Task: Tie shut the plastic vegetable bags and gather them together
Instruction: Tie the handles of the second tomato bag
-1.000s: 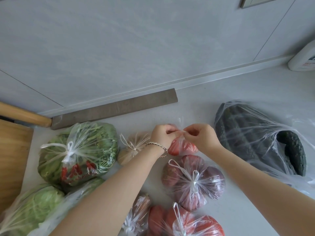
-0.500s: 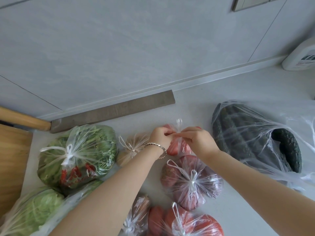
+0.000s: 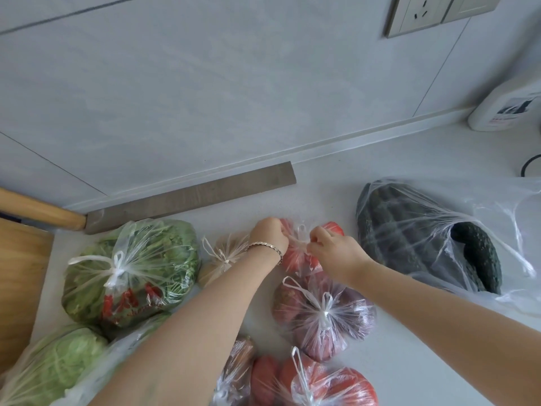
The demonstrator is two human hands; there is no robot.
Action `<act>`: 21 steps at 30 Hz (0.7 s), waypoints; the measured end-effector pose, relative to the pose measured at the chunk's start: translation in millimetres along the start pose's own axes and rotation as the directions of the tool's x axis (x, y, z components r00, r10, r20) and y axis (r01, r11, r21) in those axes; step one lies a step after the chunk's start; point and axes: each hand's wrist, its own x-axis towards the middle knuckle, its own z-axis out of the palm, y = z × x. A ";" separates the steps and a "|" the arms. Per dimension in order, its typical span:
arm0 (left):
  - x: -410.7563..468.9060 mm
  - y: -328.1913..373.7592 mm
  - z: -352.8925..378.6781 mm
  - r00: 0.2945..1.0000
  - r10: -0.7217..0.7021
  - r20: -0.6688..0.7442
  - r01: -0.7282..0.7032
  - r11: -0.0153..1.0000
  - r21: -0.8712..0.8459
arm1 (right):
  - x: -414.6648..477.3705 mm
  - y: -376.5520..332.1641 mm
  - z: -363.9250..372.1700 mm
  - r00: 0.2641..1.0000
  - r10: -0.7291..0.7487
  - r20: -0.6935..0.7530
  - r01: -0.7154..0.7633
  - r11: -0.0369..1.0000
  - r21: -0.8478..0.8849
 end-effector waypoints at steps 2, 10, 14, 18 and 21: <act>-1.0 0.7 -1.2 1.000 -0.014 0.018 0.013 0.999 0.045 | -2.1 -5.1 -6.3 0.998 0.036 0.048 -0.036 0.999 0.006; -33.1 15.7 -16.6 0.939 0.343 -0.033 -0.329 0.922 0.206 | -20.6 -20.3 -58.6 0.908 0.366 0.204 -0.414 0.859 0.302; -54.7 38.4 -20.2 0.891 0.427 0.156 -0.445 0.888 0.113 | -58.0 -19.0 -118.0 0.875 0.461 0.149 -0.485 0.826 0.288; -73.8 74.7 -11.2 0.803 0.540 0.255 -0.585 0.795 0.160 | -110.6 -6.0 -160.2 0.806 0.588 0.068 -0.587 0.780 0.218; -89.2 106.1 1.1 0.756 0.608 0.244 -0.646 0.753 0.125 | -143.2 17.5 -181.2 0.737 0.676 0.014 -0.663 0.719 0.208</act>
